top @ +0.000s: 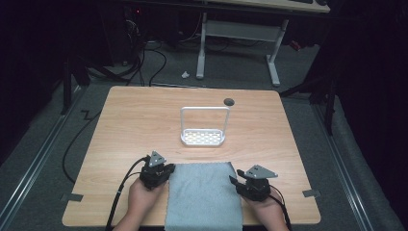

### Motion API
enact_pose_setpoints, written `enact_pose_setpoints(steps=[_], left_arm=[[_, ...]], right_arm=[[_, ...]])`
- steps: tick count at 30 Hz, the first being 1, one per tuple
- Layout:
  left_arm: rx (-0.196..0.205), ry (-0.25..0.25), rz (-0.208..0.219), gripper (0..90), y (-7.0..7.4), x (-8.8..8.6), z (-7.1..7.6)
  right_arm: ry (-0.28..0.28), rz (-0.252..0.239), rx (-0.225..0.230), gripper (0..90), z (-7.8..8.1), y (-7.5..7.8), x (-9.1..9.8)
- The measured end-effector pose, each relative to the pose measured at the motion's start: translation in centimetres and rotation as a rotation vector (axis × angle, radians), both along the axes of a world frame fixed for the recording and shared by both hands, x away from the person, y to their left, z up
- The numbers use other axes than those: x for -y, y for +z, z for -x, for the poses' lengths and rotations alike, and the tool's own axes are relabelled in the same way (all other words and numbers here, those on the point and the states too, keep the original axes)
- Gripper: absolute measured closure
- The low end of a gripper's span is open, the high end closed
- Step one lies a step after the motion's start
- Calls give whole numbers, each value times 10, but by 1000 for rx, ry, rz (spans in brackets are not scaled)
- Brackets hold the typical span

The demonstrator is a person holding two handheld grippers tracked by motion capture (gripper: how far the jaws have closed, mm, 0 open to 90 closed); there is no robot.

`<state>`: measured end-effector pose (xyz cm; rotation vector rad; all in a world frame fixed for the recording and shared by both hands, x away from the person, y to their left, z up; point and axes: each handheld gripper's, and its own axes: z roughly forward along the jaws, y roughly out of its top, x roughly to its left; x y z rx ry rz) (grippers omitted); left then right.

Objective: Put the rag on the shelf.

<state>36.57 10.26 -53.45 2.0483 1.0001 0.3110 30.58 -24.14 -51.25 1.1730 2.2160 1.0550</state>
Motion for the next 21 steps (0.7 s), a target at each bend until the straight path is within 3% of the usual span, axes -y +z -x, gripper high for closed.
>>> enact_pose_setpoints(steps=[5, 10, 15, 18, 21], left_arm=[[2, -5, -3, 856, 0, 0, 0], [-2, -6, 0, 856, 0, 0, 0], [0, -4, -3, 872, 0, 0, 1], [-3, -1, -1, 878, 0, -1, 0], [-2, 0, -2, 882, 0, 0, 0]], right_arm=[[-43, 3, -19, 586, -26, 2, -4], [-78, 2, -61, 617, -46, -10, -8], [-74, -30, -53, 669, -47, -12, -8], [-74, -21, -55, 696, -47, -14, -10], [-76, 20, -59, 747, -48, -18, -14]])
